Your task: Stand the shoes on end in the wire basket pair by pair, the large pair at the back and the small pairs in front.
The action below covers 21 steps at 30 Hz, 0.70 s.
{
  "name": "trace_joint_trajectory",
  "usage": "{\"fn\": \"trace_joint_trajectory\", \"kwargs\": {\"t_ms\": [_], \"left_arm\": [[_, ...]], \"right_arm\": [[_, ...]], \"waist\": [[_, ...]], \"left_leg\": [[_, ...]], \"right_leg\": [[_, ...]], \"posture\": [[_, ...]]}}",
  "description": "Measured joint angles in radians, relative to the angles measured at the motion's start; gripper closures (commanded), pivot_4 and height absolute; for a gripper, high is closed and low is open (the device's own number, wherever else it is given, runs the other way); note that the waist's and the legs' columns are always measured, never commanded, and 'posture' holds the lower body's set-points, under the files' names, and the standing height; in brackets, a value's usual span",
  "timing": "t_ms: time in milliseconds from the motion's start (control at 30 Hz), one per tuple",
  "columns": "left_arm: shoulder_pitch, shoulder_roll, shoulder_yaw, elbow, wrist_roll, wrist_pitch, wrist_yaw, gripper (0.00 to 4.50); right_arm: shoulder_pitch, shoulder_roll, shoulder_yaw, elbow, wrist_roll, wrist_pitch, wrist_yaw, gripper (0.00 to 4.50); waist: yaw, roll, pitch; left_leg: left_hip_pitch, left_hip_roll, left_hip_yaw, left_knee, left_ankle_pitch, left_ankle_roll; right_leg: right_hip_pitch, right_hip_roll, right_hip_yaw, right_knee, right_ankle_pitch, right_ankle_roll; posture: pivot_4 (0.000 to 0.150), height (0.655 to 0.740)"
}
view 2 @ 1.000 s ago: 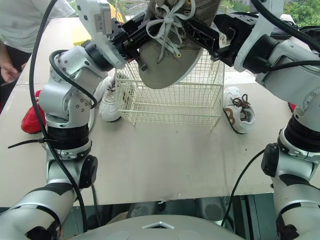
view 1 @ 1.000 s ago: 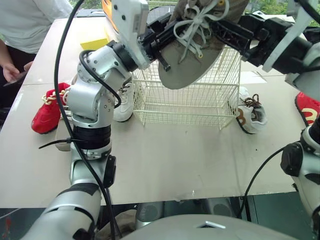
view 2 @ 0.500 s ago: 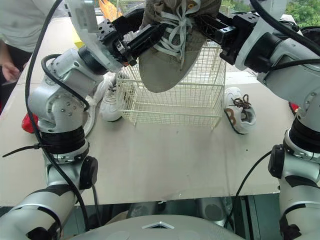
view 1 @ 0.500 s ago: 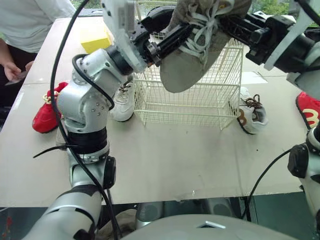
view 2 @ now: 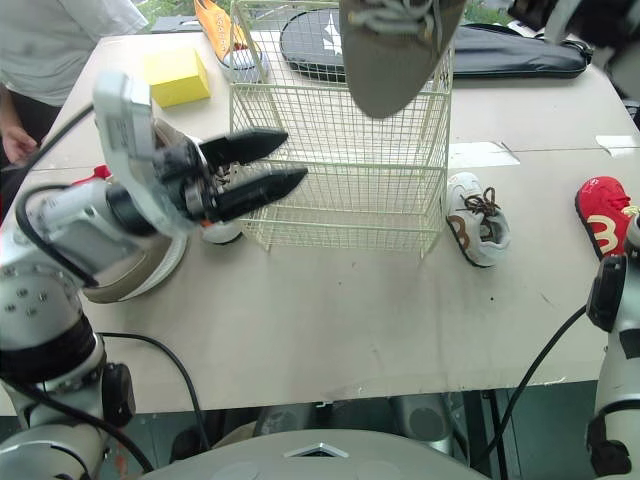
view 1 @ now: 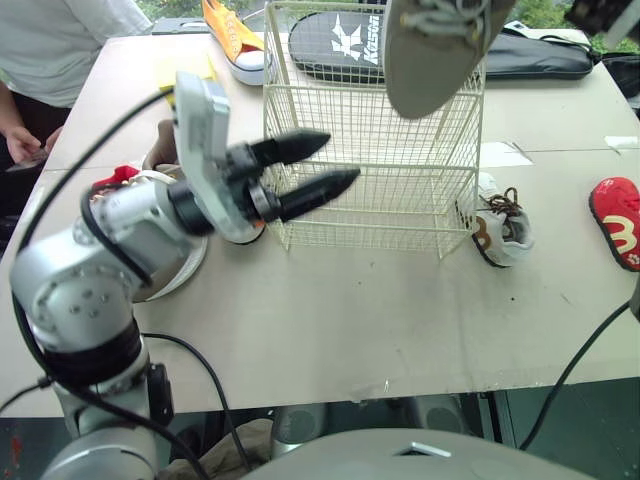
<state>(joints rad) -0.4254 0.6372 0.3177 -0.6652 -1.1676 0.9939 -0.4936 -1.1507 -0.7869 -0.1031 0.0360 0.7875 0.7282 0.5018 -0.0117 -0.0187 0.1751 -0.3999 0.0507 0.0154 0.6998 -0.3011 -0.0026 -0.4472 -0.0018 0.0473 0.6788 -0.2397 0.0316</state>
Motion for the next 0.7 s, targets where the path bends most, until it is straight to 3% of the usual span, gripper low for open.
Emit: {"fn": "trace_joint_trajectory", "kwargs": {"t_ms": [233,400,700], "left_arm": [[0.116,0.032,0.033,-0.058,-0.011,-0.093,-0.003,0.45],[0.125,0.040,0.033,-0.064,0.001,-0.154,-0.001,0.45],[0.157,0.045,0.029,-0.039,0.039,-0.213,0.016,0.45]], "right_arm": [[-0.050,0.014,0.025,0.166,-0.185,-0.191,0.166,4.36],[-0.020,0.024,0.027,0.149,-0.240,-0.247,0.252,4.36],[0.254,0.102,0.056,0.034,-0.345,-0.379,0.275,4.37]], "waist": [[-0.001,0.000,0.000],[-0.001,0.000,0.000],[0.007,-0.003,-0.002]], "left_leg": [[0.000,0.000,0.001,0.000,0.000,0.000],[0.000,0.000,0.001,0.000,0.000,0.000],[0.001,-0.001,0.000,0.001,0.000,0.000]], "right_leg": [[0.000,0.000,0.001,0.000,0.000,0.000],[0.000,0.000,0.001,0.000,0.000,0.000],[0.002,-0.001,0.000,0.000,0.000,0.000]], "posture": [[0.150,0.7400],[0.150,0.7400],[0.150,0.7400]]}}
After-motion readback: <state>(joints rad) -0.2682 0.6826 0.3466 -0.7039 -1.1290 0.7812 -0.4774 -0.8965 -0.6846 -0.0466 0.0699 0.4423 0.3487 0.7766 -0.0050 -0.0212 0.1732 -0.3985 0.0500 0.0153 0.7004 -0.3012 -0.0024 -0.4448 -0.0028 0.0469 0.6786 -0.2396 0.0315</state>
